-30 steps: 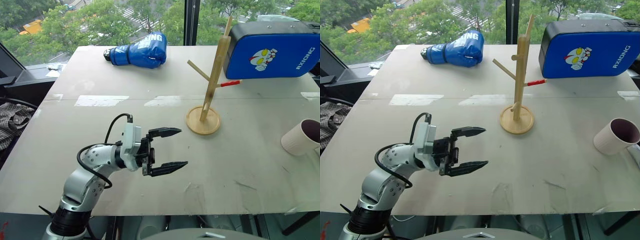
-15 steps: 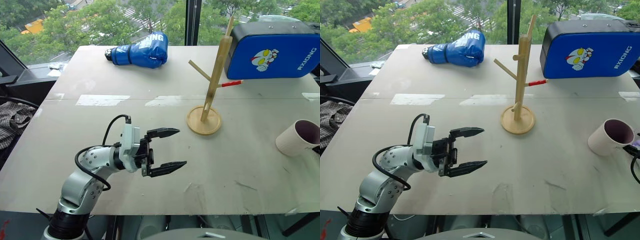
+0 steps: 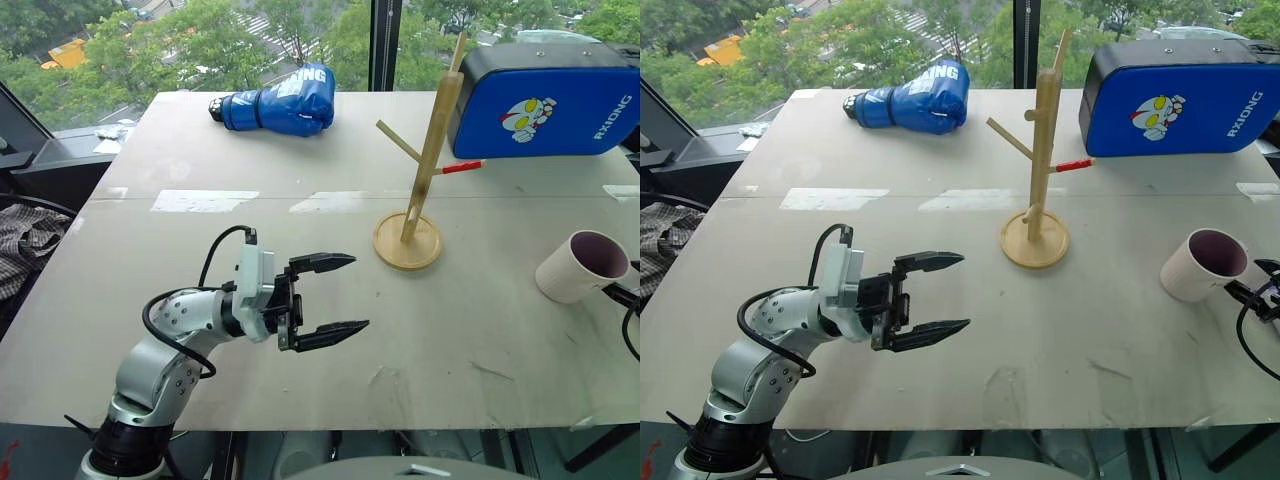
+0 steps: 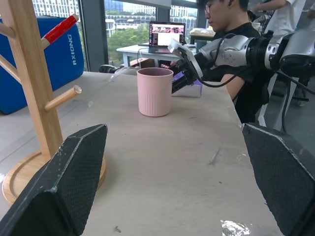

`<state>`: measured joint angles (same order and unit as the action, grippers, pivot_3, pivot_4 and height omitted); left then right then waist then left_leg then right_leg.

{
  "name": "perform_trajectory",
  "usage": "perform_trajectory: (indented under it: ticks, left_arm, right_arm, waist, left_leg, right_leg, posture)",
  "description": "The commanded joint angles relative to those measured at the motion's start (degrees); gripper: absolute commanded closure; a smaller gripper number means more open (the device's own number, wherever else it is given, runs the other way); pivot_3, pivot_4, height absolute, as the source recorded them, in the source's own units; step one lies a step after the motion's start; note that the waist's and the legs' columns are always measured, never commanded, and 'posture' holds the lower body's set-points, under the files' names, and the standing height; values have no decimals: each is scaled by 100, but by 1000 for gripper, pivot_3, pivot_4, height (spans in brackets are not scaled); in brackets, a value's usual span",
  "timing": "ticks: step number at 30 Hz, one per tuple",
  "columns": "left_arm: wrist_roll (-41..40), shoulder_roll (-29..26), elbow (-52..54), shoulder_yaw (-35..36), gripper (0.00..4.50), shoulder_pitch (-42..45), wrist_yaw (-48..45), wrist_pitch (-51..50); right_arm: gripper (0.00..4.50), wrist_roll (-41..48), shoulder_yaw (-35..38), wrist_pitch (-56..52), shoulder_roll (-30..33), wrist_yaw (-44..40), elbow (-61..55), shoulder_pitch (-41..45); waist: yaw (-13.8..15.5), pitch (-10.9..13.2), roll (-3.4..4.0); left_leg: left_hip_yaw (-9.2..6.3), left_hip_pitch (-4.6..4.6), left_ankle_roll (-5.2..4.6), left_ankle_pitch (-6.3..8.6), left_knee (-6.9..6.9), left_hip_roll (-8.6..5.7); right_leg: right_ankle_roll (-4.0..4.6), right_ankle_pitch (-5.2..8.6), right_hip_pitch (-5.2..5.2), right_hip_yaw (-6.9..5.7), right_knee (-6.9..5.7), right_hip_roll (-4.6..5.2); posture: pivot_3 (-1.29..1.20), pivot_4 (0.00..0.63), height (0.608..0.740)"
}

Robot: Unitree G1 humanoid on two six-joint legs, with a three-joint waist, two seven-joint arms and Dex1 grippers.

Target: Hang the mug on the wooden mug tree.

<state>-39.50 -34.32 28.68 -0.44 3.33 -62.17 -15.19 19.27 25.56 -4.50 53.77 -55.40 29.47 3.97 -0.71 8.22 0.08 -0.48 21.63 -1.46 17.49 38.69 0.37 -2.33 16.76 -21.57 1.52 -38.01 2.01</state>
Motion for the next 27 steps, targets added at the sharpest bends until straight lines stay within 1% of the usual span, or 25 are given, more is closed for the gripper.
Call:
perform_trajectory:
  ticks: [1,7,17,18,19,21,24,25,26,27]
  left_arm:
    - [-127,-76,139,176,0,-53,-74,54]
    - [-118,-109,135,237,0,-185,-131,113]
    - [-93,-103,259,257,0,-274,-17,99]
    - [-91,-108,281,266,0,-296,0,97]
    - [-93,-116,297,275,0,-315,12,99]
    - [-101,-127,318,303,0,-345,42,97]
    - [-113,-148,358,364,0,-406,78,96]
    - [-117,-152,369,373,0,-421,87,96]
    - [-121,-154,377,376,0,-430,97,97]
    - [-121,-157,384,378,0,-441,106,97]
  right_arm:
    - [715,26,172,179,50,114,2,138]
    - [715,30,148,322,67,96,147,267]
    - [715,-90,-299,450,-200,-25,543,947]
    - [1245,-91,-336,470,-239,-57,626,1023]
    - [1440,-73,-365,461,-270,-105,685,1081]
    - [2304,-39,-415,467,-322,-192,746,1165]
    - [3873,28,-429,402,-392,-287,696,1215]
    - [4218,42,-420,386,-407,-308,667,1209]
    - [4394,52,-406,378,-421,-319,647,1204]
    - [4394,84,-386,342,-432,-333,587,1166]
  waist:
    - [0,0,0]
    - [0,0,0]
    - [-9,0,-1]
    - [-8,1,0]
    - [-6,1,0]
    - [0,1,-1]
    - [3,1,0]
    - [1,0,0]
    - [-1,0,0]
    - [-3,0,-1]
  left_leg:
    - [0,0,0,0,0,0]
    - [-1,0,0,0,0,0]
    - [0,-1,0,0,1,1]
    - [0,-1,0,0,1,1]
    - [0,0,0,0,1,1]
    - [-1,0,0,0,1,1]
    - [-2,1,0,0,1,1]
    - [-3,2,0,0,1,1]
    - [-2,1,0,0,1,1]
    - [-2,1,0,0,1,1]
  right_leg:
    - [0,0,0,0,0,0]
    - [0,0,0,-1,1,0]
    - [0,0,0,0,-2,0]
    - [0,0,0,0,-2,0]
    - [0,0,-1,0,-1,1]
    - [0,0,-1,-2,-1,1]
    - [1,0,-1,-3,0,3]
    - [0,0,-1,-3,0,3]
    - [0,0,-1,-3,0,4]
    - [0,0,-1,-2,-1,4]
  posture:
    - [0,150,740]
    - [0,150,740]
    - [0,150,740]
    - [0,150,740]
    - [0,150,740]
    - [0,150,740]
    - [0,150,740]
    - [0,150,740]
    - [0,150,740]
    - [0,150,740]
